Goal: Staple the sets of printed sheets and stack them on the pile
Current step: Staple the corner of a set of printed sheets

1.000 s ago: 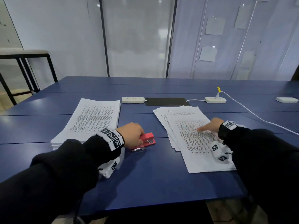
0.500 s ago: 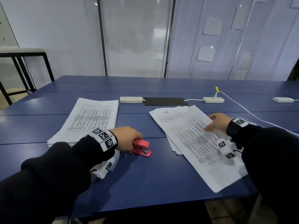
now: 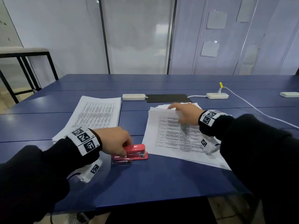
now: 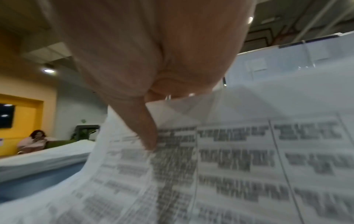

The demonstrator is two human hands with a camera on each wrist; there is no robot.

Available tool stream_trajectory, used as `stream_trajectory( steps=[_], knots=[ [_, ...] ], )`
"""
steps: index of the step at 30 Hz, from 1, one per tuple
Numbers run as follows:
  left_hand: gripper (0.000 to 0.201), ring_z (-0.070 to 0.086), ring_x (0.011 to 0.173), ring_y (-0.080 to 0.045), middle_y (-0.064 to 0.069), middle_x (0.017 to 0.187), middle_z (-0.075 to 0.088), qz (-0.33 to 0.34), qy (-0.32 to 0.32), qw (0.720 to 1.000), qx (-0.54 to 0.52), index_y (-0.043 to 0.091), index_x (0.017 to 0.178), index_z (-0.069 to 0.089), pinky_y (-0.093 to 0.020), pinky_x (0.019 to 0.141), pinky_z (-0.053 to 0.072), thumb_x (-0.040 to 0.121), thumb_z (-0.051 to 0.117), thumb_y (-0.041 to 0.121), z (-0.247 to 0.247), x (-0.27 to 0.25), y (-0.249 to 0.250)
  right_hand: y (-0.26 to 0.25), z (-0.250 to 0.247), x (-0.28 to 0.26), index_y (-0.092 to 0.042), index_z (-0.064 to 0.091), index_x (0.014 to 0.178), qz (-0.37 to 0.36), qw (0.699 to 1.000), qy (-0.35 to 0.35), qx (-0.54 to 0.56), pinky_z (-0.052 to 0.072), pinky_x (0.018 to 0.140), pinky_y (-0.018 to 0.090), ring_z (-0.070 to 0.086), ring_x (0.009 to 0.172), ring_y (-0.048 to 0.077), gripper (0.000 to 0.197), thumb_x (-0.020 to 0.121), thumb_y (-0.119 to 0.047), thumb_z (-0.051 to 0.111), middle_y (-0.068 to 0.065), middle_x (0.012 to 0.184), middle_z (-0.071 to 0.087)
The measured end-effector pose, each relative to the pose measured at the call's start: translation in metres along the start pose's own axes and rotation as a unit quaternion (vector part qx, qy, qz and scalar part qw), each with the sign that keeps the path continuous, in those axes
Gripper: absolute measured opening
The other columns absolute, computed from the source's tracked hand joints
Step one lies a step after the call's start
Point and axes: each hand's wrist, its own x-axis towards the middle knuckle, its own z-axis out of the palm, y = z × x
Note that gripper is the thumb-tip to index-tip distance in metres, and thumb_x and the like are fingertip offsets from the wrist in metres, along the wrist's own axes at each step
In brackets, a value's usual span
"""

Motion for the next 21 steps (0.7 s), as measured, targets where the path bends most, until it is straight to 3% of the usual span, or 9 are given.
stream_trajectory(
  steps=[2,5,7,11,14,17,19,21],
  knots=[
    [0.024,0.06,0.087,-0.014,0.012,0.087,0.063,0.0,0.001,1.0,0.0,0.03,0.111,0.071,-0.026,0.077,0.047,0.087,0.07,0.034,0.002,-0.005,-0.001,-0.013,0.016,-0.002,-0.035,0.022,0.16,0.039,0.999,0.025,-0.016,0.04,0.11,0.053,0.043,0.139,0.032,0.102,0.079,-0.047,0.083,0.0,0.155,0.045],
    [0.023,0.061,0.088,-0.013,0.011,0.091,0.066,-0.008,0.0,1.0,-0.01,0.029,0.11,0.071,-0.026,0.079,0.048,0.088,0.071,0.035,0.004,-0.009,-0.002,-0.019,0.042,-0.005,-0.041,0.022,0.16,0.058,0.99,-0.127,-0.002,0.031,0.118,0.055,0.034,0.148,0.03,0.106,0.075,-0.075,0.074,-0.004,0.165,0.03],
    [0.022,0.062,0.088,-0.012,0.011,0.093,0.068,-0.01,-0.001,1.0,-0.012,0.029,0.11,0.072,-0.025,0.077,0.047,0.088,0.071,0.034,0.004,-0.009,-0.002,-0.016,0.049,-0.014,-0.04,0.032,0.158,0.029,0.979,-0.197,0.034,0.027,0.122,0.045,0.034,0.15,0.023,0.095,0.079,-0.071,0.074,-0.005,0.166,0.031],
    [0.021,0.063,0.089,-0.014,0.007,0.097,0.072,-0.018,0.001,1.0,-0.01,0.027,0.107,0.072,-0.028,0.081,0.053,0.087,0.071,0.035,0.003,-0.011,-0.004,-0.011,0.037,-0.033,-0.048,0.055,0.14,-0.07,0.967,-0.215,0.12,0.024,0.113,0.025,0.035,0.146,0.006,0.069,0.079,-0.046,0.087,-0.02,0.159,0.039],
    [0.019,0.065,0.085,-0.013,0.009,0.091,0.072,-0.031,0.002,0.999,-0.022,0.027,0.1,0.073,-0.027,0.078,0.053,0.084,0.074,0.038,-0.005,-0.012,-0.009,-0.011,0.034,-0.042,-0.056,0.06,0.13,-0.108,0.951,-0.252,0.141,0.021,0.122,0.03,0.033,0.146,0.001,0.068,0.074,-0.036,0.092,-0.028,0.158,0.037],
    [0.012,0.065,0.08,-0.01,0.012,0.08,0.071,-0.04,0.042,0.997,-0.056,0.03,0.086,0.072,-0.027,0.073,0.051,0.082,0.077,0.04,-0.021,-0.011,-0.014,-0.017,0.03,-0.049,-0.048,0.067,0.125,-0.138,0.937,-0.277,0.162,0.023,0.12,0.028,0.037,0.143,-0.004,0.061,0.074,-0.026,0.092,-0.029,0.154,0.043],
    [0.015,0.063,0.075,-0.005,0.013,0.075,0.069,-0.052,0.09,0.991,-0.088,0.03,0.08,0.07,-0.026,0.068,0.046,0.081,0.079,0.041,-0.029,-0.006,-0.012,-0.023,0.029,-0.052,-0.045,0.07,0.121,-0.143,0.942,-0.241,0.185,0.028,0.117,0.026,0.043,0.136,-0.007,0.054,0.074,-0.029,0.092,-0.03,0.146,0.052],
    [0.02,0.064,0.069,-0.005,0.011,0.071,0.07,-0.055,0.126,0.984,-0.113,0.027,0.079,0.07,-0.025,0.065,0.046,0.08,0.081,0.043,-0.032,0.006,-0.004,-0.025,0.033,-0.049,-0.045,0.064,0.131,-0.12,0.959,-0.17,0.193,0.027,0.118,0.026,0.041,0.139,-0.001,0.066,0.072,-0.038,0.093,-0.023,0.15,0.049]
  ],
)
